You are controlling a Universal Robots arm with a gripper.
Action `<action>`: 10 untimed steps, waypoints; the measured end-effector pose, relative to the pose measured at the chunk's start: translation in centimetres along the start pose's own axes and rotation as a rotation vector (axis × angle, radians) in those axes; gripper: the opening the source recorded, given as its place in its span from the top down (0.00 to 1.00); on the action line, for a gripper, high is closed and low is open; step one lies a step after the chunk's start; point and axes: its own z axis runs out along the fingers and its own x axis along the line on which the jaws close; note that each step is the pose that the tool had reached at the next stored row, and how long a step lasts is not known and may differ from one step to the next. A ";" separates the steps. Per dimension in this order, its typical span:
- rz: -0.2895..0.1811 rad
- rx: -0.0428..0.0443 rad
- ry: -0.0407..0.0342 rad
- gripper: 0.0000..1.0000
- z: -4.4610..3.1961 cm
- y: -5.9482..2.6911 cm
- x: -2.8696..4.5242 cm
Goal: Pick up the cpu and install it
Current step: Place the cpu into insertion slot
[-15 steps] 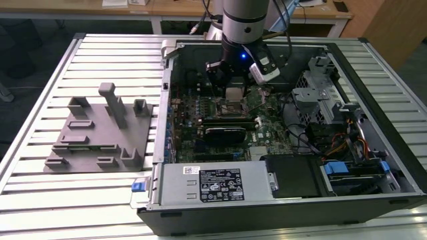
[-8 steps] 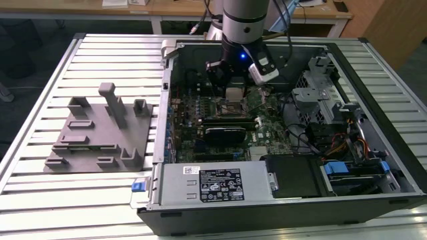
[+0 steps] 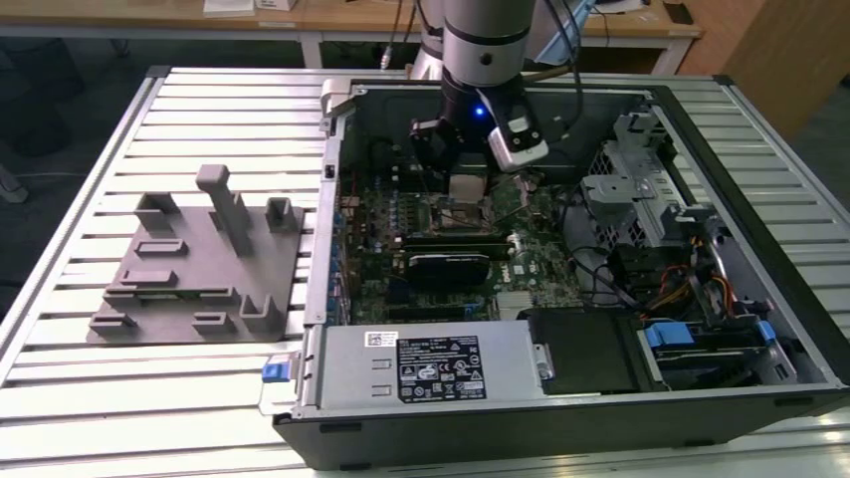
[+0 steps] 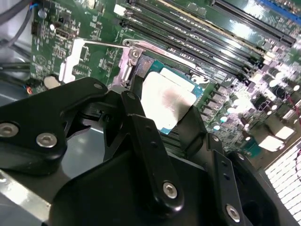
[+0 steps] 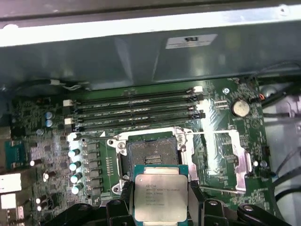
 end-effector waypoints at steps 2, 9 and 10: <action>0.024 0.0010 -0.0016 0.46 0.00 0.00 0.00; 0.097 0.0040 -0.0065 0.46 0.00 0.00 0.00; 0.106 0.0044 -0.0070 0.46 0.00 0.00 0.00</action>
